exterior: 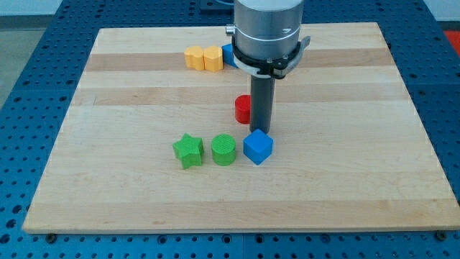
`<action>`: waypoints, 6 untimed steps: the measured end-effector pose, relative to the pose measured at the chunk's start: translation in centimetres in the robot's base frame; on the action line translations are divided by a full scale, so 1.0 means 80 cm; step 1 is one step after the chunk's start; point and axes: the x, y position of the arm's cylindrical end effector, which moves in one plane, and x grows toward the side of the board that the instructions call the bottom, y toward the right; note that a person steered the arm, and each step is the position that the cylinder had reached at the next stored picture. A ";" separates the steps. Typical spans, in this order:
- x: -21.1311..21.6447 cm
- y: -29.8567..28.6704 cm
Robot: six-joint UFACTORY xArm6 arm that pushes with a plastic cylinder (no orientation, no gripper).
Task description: Push the green circle into green star
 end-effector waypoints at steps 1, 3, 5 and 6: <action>0.001 -0.002; 0.038 -0.048; 0.040 -0.126; 0.029 -0.119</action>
